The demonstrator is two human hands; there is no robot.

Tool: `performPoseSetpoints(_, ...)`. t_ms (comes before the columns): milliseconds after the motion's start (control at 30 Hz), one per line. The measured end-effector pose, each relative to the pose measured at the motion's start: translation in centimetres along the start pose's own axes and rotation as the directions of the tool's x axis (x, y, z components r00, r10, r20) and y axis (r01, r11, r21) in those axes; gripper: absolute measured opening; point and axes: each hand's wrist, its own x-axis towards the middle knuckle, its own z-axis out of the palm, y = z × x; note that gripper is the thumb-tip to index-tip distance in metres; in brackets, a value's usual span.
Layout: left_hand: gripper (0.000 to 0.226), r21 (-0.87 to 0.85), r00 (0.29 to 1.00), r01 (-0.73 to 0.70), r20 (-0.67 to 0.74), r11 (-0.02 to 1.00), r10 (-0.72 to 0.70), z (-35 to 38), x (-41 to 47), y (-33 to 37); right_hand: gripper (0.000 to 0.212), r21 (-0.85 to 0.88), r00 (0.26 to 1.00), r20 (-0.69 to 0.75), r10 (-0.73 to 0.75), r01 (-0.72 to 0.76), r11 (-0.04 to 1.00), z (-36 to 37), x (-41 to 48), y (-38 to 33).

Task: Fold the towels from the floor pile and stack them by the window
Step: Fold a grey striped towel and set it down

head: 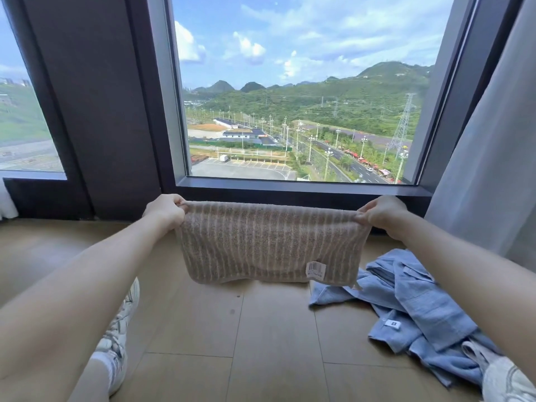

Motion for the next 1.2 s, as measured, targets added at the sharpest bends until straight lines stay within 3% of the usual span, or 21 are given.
performPoseSetpoints(133,0.022,0.208,1.0,-0.022,0.006,0.978,0.021,0.2,-0.1,0.4,0.029,-0.131,0.998,-0.064,-0.02,0.012,0.991,-0.5,0.3,0.1)
performPoseSetpoints(267,0.038,0.307,1.0,0.014,-0.019,0.952,-0.009,0.3,-0.5,1.2,0.024,-0.232,0.993,-0.12,-0.009,-0.019,0.973,-0.5,1.0,0.4)
performPoseSetpoints(367,0.037,0.272,1.0,-0.002,0.024,0.962,-0.005,0.2,-0.5,1.3,0.023,-0.332,0.989,-0.142,-0.051,0.001,0.943,-0.1,0.9,0.2)
performPoseSetpoints(467,0.034,0.107,0.998,0.037,0.054,0.994,-0.043,0.4,-0.6,1.7,0.036,-0.358,0.994,-0.096,-0.046,0.009,0.934,0.7,0.4,0.1)
performPoseSetpoints(667,0.038,-0.248,0.962,0.182,0.247,0.952,-0.119,1.9,-1.7,3.5,0.032,-0.09,0.994,0.105,-0.033,0.043,0.995,1.9,-0.9,0.2)
performPoseSetpoints(800,0.042,-0.375,0.935,0.155,0.354,0.914,-0.013,3.5,-3.3,6.0,0.025,0.123,0.966,0.241,-0.098,0.07,0.99,3.3,-1.7,-0.7)
performPoseSetpoints(1000,0.03,-0.489,0.831,0.063,0.509,0.87,0.225,6.2,-6.5,9.5,0.021,0.385,0.914,0.38,-0.142,-0.017,0.923,5.9,-3.6,-2.2)
performPoseSetpoints(1100,0.025,-0.528,0.821,0.072,0.514,0.846,0.251,7.1,-7.2,10.4,0.028,0.374,0.899,0.411,-0.153,-0.013,0.927,6.6,-4.2,-2.7)
performPoseSetpoints(1200,0.025,-0.538,0.839,0.06,0.484,0.841,0.25,7.6,-7.4,10.8,0.053,0.384,0.892,0.426,-0.149,-0.03,0.923,6.4,-4.6,-3.4)
